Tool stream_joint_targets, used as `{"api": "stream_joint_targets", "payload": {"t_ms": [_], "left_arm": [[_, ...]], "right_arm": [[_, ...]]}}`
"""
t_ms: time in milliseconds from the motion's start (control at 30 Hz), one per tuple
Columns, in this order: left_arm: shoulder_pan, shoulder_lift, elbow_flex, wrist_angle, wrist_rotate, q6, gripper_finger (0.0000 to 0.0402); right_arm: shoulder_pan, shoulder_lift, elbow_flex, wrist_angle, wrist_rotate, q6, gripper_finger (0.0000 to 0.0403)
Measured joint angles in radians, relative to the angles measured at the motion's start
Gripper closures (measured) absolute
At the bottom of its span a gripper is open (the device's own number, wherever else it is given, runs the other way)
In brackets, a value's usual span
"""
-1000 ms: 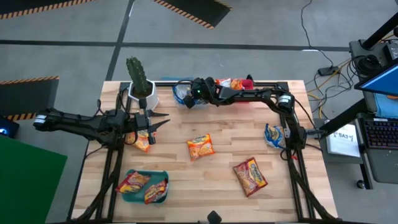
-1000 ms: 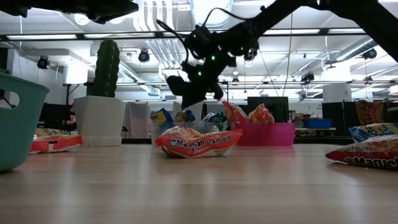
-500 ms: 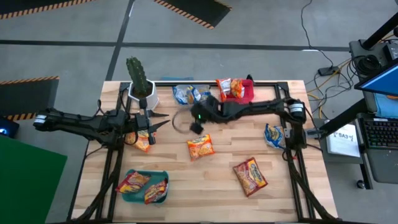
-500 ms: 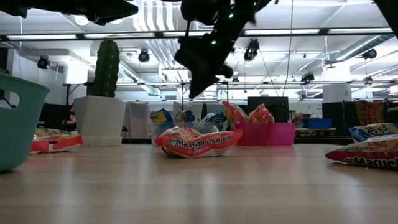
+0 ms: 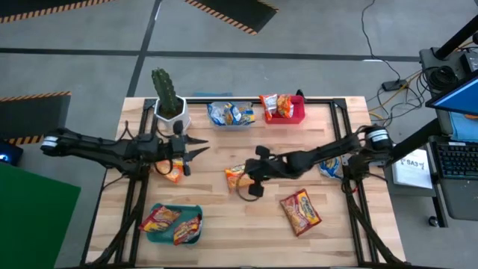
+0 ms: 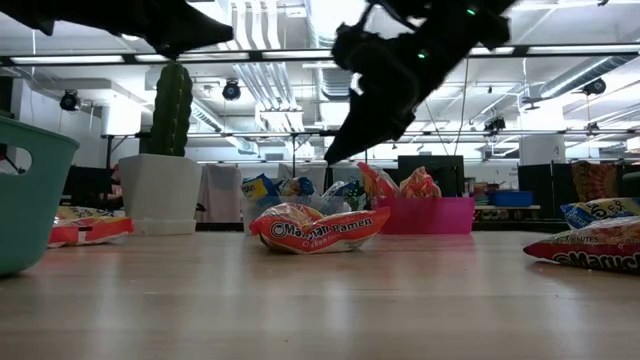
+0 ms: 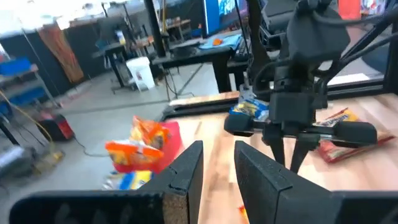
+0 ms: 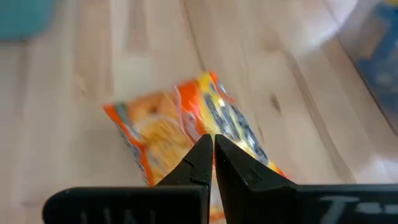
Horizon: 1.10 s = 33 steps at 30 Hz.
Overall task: Sort Maruchan noodles
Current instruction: Put the orange noodle pack into the red bin
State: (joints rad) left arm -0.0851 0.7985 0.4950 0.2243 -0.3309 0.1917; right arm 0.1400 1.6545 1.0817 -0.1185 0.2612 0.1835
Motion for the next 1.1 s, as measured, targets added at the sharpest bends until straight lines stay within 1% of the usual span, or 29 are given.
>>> {"api": "stream_joint_targets", "payload": {"t_ms": [100,200,300,400,567,667,900,1100], "left_arm": [[0.0,0.051,0.0,-0.004,0.009,-0.105,0.0326],[0.0,0.123,0.0,0.001,0.061,-0.209,0.0326],[-0.003,0.205,0.0,0.005,0.09,-0.291,0.0326],[-0.006,0.278,0.0,0.015,0.114,-0.359,0.0326],[-0.008,0.388,0.029,0.012,0.18,-0.435,0.0326],[-0.019,0.443,0.061,-0.009,0.218,-0.446,0.0326],[-0.062,0.536,0.126,-0.1,0.222,-0.463,0.0326],[-0.085,0.607,0.165,-0.104,0.221,-0.463,0.0326]], "right_arm": [[0.0,-0.058,-0.126,0.176,0.0,-0.012,0.0394],[-0.003,-0.098,-0.236,0.35,0.003,-0.014,0.0394],[-0.003,-0.107,-0.332,0.559,0.01,-0.022,0.0394],[-0.003,-0.1,-0.395,0.706,0.011,-0.022,0.0394],[-0.003,-0.091,-0.444,0.726,0.012,0.003,0.0394],[-0.003,-0.091,-0.451,0.728,0.012,0.007,0.0394],[-0.003,-0.091,-0.451,0.73,0.011,0.003,0.0394],[-0.003,-0.091,-0.451,0.729,0.011,0.007,0.0394]]}}
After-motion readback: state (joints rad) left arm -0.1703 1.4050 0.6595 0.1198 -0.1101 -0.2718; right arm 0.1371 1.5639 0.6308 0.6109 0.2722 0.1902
